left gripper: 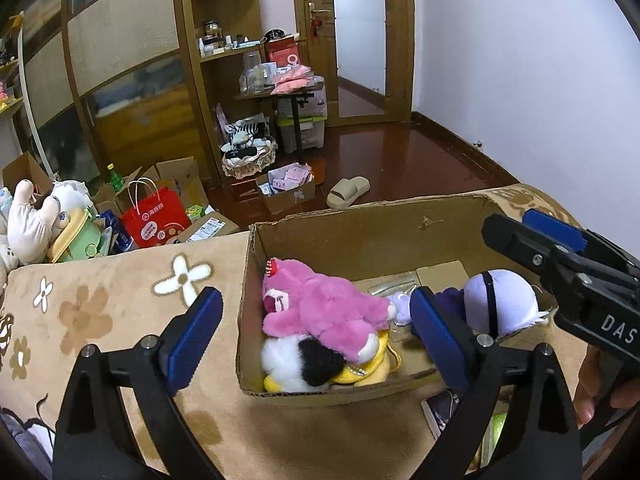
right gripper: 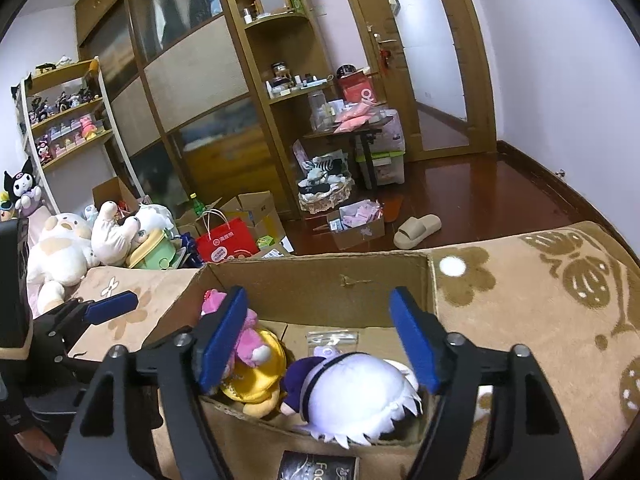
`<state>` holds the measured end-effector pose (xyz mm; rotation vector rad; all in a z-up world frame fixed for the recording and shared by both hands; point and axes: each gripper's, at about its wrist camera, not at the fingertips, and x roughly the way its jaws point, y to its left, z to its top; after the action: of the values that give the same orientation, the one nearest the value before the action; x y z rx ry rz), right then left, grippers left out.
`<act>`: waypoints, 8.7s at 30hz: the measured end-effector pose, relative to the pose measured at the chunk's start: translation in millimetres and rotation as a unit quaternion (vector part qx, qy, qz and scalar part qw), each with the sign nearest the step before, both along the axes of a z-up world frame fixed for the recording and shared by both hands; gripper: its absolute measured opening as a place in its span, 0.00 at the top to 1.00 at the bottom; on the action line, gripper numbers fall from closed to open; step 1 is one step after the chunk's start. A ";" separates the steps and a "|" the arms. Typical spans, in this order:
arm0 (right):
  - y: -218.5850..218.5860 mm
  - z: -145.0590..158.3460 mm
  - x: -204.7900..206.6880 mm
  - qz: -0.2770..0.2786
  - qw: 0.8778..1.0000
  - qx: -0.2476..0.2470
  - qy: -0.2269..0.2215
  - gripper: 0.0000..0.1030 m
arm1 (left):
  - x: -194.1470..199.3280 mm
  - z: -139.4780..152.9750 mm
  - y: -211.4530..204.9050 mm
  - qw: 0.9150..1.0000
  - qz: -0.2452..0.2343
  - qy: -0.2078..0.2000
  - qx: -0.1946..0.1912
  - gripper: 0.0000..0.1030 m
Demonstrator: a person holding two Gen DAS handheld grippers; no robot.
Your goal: Organize soft objects
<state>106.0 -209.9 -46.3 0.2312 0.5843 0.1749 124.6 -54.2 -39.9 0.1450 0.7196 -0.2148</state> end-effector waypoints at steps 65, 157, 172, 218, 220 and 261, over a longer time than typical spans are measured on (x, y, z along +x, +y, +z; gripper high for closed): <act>-17.0 -21.8 -110.4 -0.096 0.988 -0.028 0.120 0.00 | -74.9 0.7 22.6 0.996 -0.013 0.086 -0.020 0.04; -18.4 -67.0 -90.6 -0.070 0.968 -0.049 0.235 0.41 | -45.4 -58.4 -39.7 0.982 -0.060 0.172 -0.046 0.41; -7.7 -4.4 -94.1 -0.059 0.995 -0.047 0.070 0.41 | -73.5 25.6 -5.2 0.998 -0.034 0.027 -0.043 0.41; -1.9 7.4 17.4 -0.006 0.998 -0.060 0.007 0.40 | -3.2 -5.6 -3.6 0.999 -0.037 0.000 -0.027 0.39; -1.1 7.4 17.1 -0.007 0.998 -0.061 0.007 0.40 | -2.6 -8.0 -4.6 0.999 -0.038 0.004 -0.025 0.38; -9.7 52.6 -56.1 -0.034 0.996 -0.076 -0.025 0.00 | -59.8 49.7 34.3 0.997 0.039 -0.057 -0.019 0.03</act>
<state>49.9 -219.6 6.3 0.0983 0.5370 0.0696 64.9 -19.9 9.8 0.0916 0.6061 -0.1447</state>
